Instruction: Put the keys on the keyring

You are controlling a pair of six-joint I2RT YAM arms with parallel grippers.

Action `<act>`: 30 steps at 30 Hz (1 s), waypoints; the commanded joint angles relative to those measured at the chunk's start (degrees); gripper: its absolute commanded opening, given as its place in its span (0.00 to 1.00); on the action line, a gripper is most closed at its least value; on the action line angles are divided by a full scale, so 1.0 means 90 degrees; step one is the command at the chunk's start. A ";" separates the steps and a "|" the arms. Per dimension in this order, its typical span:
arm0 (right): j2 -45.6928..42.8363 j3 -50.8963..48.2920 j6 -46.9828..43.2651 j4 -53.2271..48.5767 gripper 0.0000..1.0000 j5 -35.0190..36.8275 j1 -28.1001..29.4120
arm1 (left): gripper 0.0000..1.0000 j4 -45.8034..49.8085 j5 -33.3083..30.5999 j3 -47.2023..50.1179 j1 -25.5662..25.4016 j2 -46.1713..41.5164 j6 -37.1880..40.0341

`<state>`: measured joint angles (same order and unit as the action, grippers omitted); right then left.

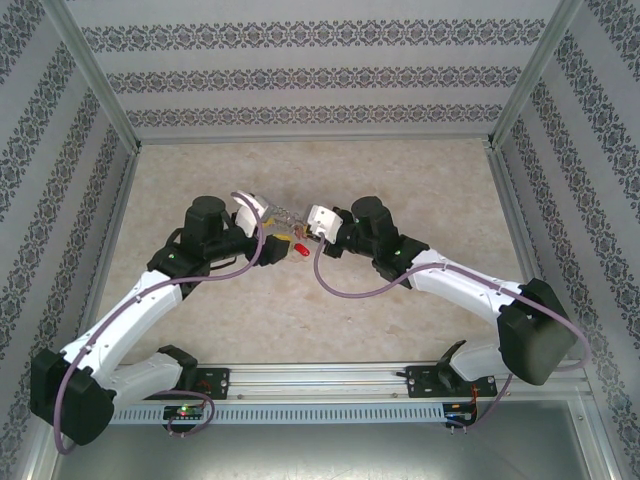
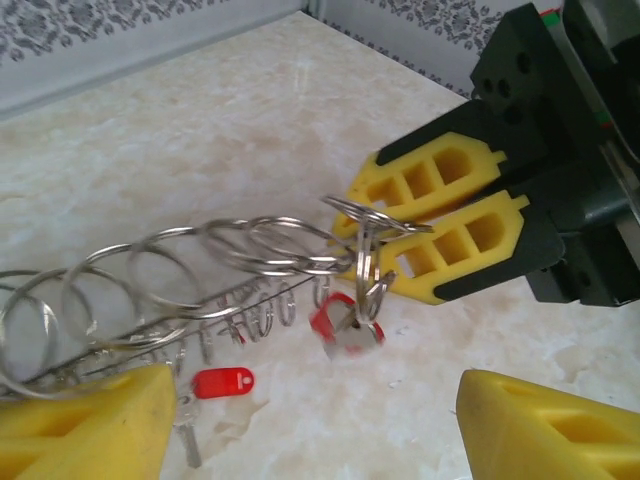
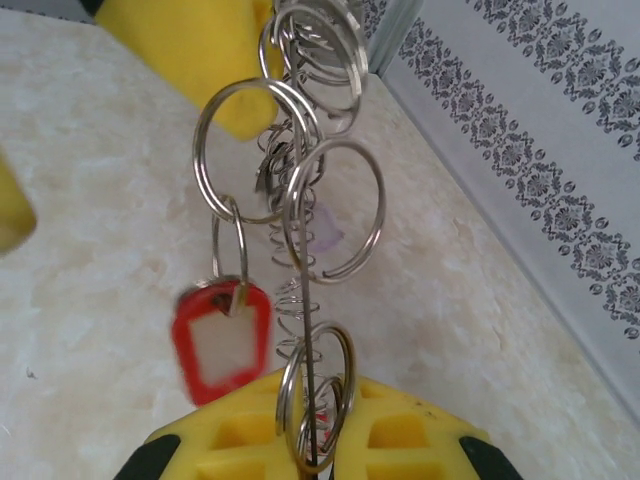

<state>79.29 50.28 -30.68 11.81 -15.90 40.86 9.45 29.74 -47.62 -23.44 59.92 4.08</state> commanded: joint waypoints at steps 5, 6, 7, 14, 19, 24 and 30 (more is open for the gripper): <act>0.0021 0.0890 -0.1209 -0.1533 0.00 -0.1761 -0.0194 | 0.78 0.1574 0.0967 -0.0796 0.0170 -0.0788 0.2712; 0.0032 0.0942 -0.1275 -0.1653 0.00 -0.1835 -0.0204 | 0.78 0.1929 0.1073 -0.0946 0.0173 -0.0794 0.3072; 0.0033 0.0973 -0.1324 -0.1730 0.00 -0.1890 -0.0210 | 0.78 0.2146 0.1069 -0.1051 0.0174 -0.0789 0.3270; -0.0039 0.1128 -0.1677 -0.2327 0.00 -0.2317 -0.0406 | 0.77 0.2787 0.0867 -0.1328 0.0314 -0.0831 0.3950; -0.0209 0.1115 -0.1842 -0.2579 0.00 -0.2652 -0.0667 | 0.76 0.2819 0.1008 -0.1389 0.0452 -0.0949 0.3961; -0.0366 0.1097 -0.2007 -0.2706 0.00 -0.3101 -0.0886 | 0.76 0.2803 0.1021 -0.1175 0.0578 -0.1021 0.3972; -0.0455 0.1041 -0.2297 -0.2756 0.00 -0.3806 -0.1079 | 0.77 0.2611 0.1099 -0.0833 0.0603 -0.0964 0.4014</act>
<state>76.93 58.50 -48.84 -13.56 -42.63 31.83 32.99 38.02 -57.06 -18.63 51.46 38.81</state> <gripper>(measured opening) 0.101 0.769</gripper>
